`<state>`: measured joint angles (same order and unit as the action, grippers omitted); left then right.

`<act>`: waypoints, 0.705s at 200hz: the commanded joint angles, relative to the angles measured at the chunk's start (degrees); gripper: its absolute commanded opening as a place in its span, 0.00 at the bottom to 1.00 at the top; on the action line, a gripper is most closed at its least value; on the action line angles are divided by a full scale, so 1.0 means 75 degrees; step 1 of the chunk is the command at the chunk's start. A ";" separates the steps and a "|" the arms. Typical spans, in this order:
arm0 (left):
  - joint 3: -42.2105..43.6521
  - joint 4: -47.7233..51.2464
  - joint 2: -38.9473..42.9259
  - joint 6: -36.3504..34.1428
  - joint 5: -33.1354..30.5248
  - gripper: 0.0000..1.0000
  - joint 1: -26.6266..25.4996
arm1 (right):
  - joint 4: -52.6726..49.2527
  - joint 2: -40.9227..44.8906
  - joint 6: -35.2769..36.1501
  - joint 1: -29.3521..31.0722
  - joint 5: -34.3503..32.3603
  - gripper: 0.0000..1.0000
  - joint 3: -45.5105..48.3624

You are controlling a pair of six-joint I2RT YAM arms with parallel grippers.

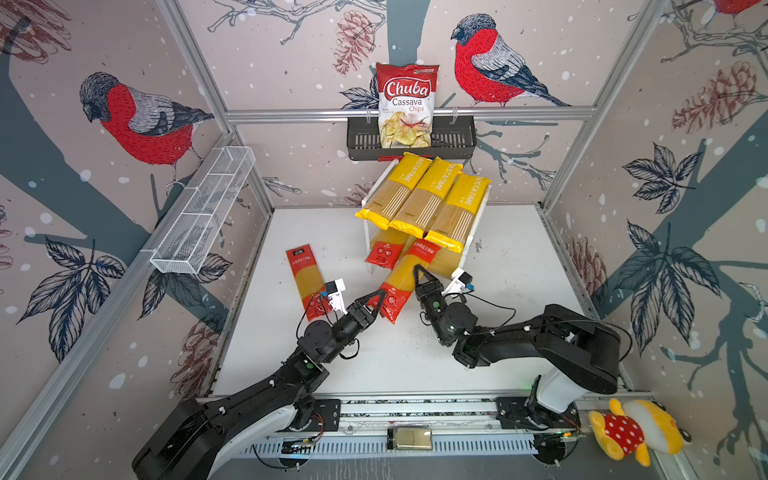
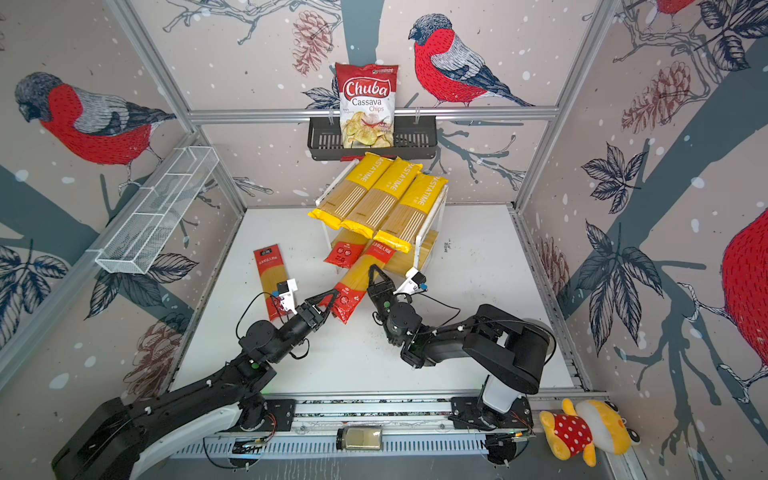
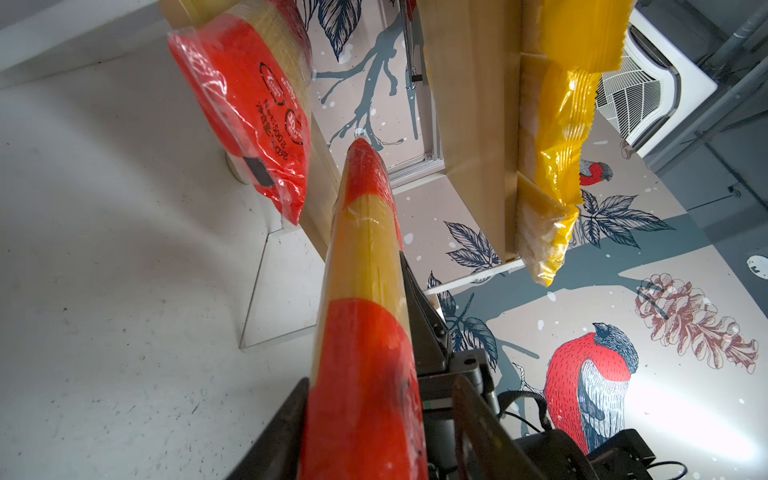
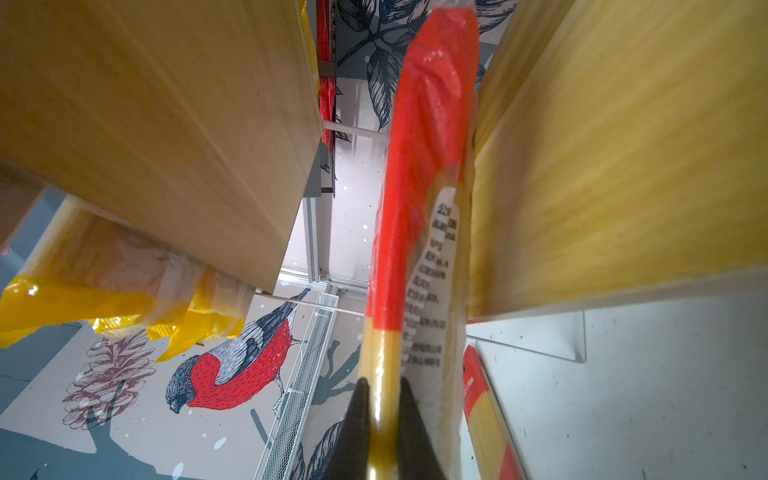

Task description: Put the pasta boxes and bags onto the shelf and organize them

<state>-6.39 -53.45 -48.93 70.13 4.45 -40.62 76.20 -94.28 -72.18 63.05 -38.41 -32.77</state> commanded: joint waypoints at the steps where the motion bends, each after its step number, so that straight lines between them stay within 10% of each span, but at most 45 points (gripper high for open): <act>1: -0.0052 -0.1083 -0.0133 -0.0137 0.0391 0.50 -0.0010 | 0.0468 -0.0020 0.0038 -0.0032 0.0302 0.06 -0.0107; 81: -0.0273 -0.2158 -0.1017 -0.0268 0.1014 0.56 0.0016 | 0.0656 -0.0103 -0.0118 -0.0039 0.0470 0.06 -0.0002; 141: -0.0216 -0.2073 -0.0968 -0.0201 0.1051 0.30 0.0213 | 0.0609 -0.0078 -0.0157 -0.0095 0.0516 0.15 -0.0001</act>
<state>-7.77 -60.05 -56.93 68.79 9.78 -39.46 77.25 -94.98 -73.49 62.78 -37.95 -32.64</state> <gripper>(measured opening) 0.341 0.118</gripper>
